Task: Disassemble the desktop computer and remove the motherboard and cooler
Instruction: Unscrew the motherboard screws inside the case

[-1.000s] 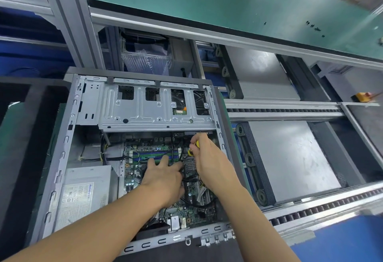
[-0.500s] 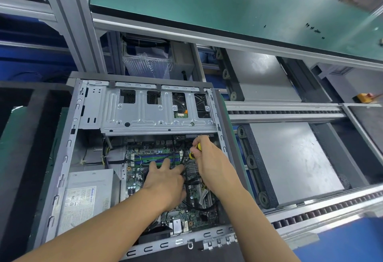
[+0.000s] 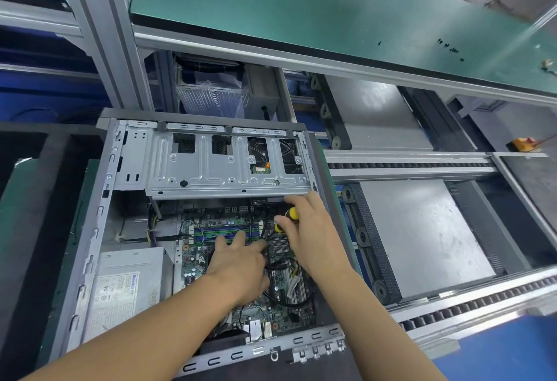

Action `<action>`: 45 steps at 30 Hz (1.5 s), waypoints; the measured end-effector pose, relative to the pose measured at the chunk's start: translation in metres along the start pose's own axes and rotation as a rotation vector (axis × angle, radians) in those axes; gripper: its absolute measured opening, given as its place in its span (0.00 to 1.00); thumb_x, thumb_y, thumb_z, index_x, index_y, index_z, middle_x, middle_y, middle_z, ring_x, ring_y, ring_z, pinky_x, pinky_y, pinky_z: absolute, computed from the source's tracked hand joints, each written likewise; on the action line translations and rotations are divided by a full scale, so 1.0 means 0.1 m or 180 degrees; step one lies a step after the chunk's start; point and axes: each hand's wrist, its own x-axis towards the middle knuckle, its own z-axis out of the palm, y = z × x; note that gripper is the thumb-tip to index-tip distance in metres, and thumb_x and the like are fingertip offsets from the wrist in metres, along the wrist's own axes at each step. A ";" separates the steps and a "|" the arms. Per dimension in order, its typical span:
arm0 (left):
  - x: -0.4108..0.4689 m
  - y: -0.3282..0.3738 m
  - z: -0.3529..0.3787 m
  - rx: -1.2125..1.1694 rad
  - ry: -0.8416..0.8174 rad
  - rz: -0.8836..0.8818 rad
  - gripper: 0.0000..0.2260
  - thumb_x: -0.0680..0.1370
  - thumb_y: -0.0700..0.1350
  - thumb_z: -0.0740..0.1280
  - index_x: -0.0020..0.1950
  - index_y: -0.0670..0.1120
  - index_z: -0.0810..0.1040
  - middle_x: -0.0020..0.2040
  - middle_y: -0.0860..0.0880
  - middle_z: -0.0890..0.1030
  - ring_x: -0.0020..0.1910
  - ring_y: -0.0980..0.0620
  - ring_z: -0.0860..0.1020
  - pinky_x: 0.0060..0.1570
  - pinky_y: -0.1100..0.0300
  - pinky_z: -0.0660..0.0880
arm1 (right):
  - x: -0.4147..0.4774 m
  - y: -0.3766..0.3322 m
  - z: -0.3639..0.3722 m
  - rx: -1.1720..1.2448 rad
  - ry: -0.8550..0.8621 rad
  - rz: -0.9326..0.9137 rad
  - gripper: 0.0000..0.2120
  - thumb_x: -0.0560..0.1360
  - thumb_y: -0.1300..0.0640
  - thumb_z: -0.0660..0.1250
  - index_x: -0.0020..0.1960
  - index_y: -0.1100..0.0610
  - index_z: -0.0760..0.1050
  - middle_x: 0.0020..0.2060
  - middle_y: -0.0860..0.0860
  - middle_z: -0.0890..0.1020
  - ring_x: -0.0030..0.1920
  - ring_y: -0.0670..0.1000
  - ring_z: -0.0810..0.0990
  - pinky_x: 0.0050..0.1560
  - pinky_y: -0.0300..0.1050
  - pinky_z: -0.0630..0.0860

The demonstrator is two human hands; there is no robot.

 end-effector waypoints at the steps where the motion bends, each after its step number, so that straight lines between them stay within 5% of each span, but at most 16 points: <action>1: 0.00 0.00 0.00 -0.0023 0.0036 0.0005 0.21 0.81 0.60 0.55 0.69 0.52 0.76 0.75 0.55 0.63 0.73 0.40 0.57 0.63 0.36 0.60 | 0.00 0.01 0.00 0.0247 0.0095 0.0086 0.16 0.78 0.52 0.69 0.63 0.54 0.72 0.51 0.46 0.71 0.45 0.46 0.74 0.46 0.40 0.69; 5: 0.03 -0.02 0.01 -0.0074 0.0250 0.0025 0.19 0.81 0.59 0.56 0.66 0.54 0.78 0.73 0.55 0.66 0.73 0.41 0.59 0.62 0.37 0.61 | 0.00 0.04 0.02 0.0439 0.0322 0.0048 0.12 0.75 0.53 0.74 0.52 0.52 0.72 0.44 0.44 0.73 0.40 0.44 0.73 0.42 0.40 0.72; 10: 0.04 -0.04 0.07 -0.0182 0.0477 0.0015 0.17 0.80 0.57 0.57 0.64 0.55 0.79 0.72 0.56 0.66 0.70 0.43 0.62 0.61 0.37 0.60 | -0.01 0.06 0.01 0.0396 0.0465 -0.0386 0.10 0.75 0.63 0.72 0.56 0.59 0.80 0.47 0.47 0.76 0.45 0.48 0.76 0.49 0.48 0.77; 14: 0.08 -0.10 0.02 -0.0877 0.1403 -0.0132 0.12 0.79 0.54 0.61 0.58 0.56 0.80 0.62 0.55 0.73 0.62 0.50 0.69 0.62 0.44 0.65 | -0.05 0.07 -0.01 0.0372 0.0458 -0.0608 0.13 0.76 0.69 0.68 0.59 0.59 0.81 0.54 0.51 0.77 0.51 0.46 0.76 0.54 0.38 0.73; 17: 0.14 -0.15 -0.06 -0.1827 0.2027 -0.0145 0.14 0.77 0.50 0.68 0.63 0.53 0.76 0.58 0.54 0.78 0.59 0.52 0.76 0.59 0.50 0.71 | -0.05 0.06 -0.03 0.0356 0.0401 -0.0725 0.15 0.75 0.72 0.65 0.58 0.59 0.81 0.55 0.51 0.79 0.54 0.48 0.78 0.57 0.39 0.74; 23: 0.25 -0.13 -0.14 -0.2625 0.1980 0.0144 0.13 0.78 0.48 0.71 0.62 0.52 0.81 0.54 0.52 0.85 0.53 0.53 0.80 0.46 0.64 0.71 | -0.04 0.06 -0.05 0.0442 0.0225 -0.0639 0.17 0.74 0.72 0.64 0.59 0.58 0.81 0.59 0.49 0.81 0.62 0.48 0.75 0.64 0.28 0.65; 27: 0.25 -0.17 -0.17 -0.2741 0.2190 0.0196 0.08 0.75 0.47 0.74 0.53 0.53 0.84 0.46 0.56 0.86 0.43 0.64 0.79 0.42 0.78 0.66 | -0.04 0.09 -0.01 0.0586 0.0241 -0.0596 0.12 0.79 0.56 0.68 0.62 0.52 0.81 0.61 0.44 0.79 0.63 0.43 0.73 0.63 0.34 0.69; 32: 0.29 -0.18 -0.18 -0.2935 0.2070 0.0114 0.08 0.71 0.48 0.77 0.48 0.55 0.83 0.40 0.59 0.82 0.41 0.65 0.78 0.39 0.74 0.68 | -0.03 0.07 0.03 0.0640 0.0478 -0.0328 0.08 0.78 0.56 0.70 0.57 0.52 0.80 0.49 0.45 0.73 0.44 0.43 0.74 0.47 0.40 0.75; 38: 0.29 -0.19 -0.21 -0.3393 0.1746 0.0315 0.17 0.74 0.47 0.76 0.62 0.53 0.82 0.53 0.55 0.85 0.55 0.57 0.81 0.58 0.55 0.76 | -0.07 0.12 -0.03 0.0929 0.0100 -0.0321 0.17 0.78 0.64 0.65 0.63 0.49 0.77 0.54 0.41 0.79 0.51 0.39 0.76 0.53 0.28 0.71; 42: 0.27 -0.19 -0.20 -0.3045 0.2186 0.0230 0.11 0.72 0.45 0.77 0.53 0.53 0.85 0.39 0.62 0.82 0.43 0.65 0.79 0.42 0.72 0.71 | -0.06 0.11 -0.02 0.0934 0.0203 -0.0513 0.13 0.78 0.59 0.68 0.61 0.49 0.79 0.56 0.40 0.79 0.56 0.39 0.76 0.57 0.34 0.73; 45: 0.25 -0.18 -0.21 -0.2921 0.2328 0.0359 0.07 0.71 0.44 0.77 0.48 0.51 0.85 0.31 0.67 0.77 0.38 0.71 0.76 0.36 0.73 0.67 | -0.04 0.11 0.03 0.0933 0.0398 -0.0507 0.09 0.76 0.53 0.72 0.56 0.49 0.82 0.52 0.42 0.75 0.50 0.43 0.76 0.50 0.34 0.74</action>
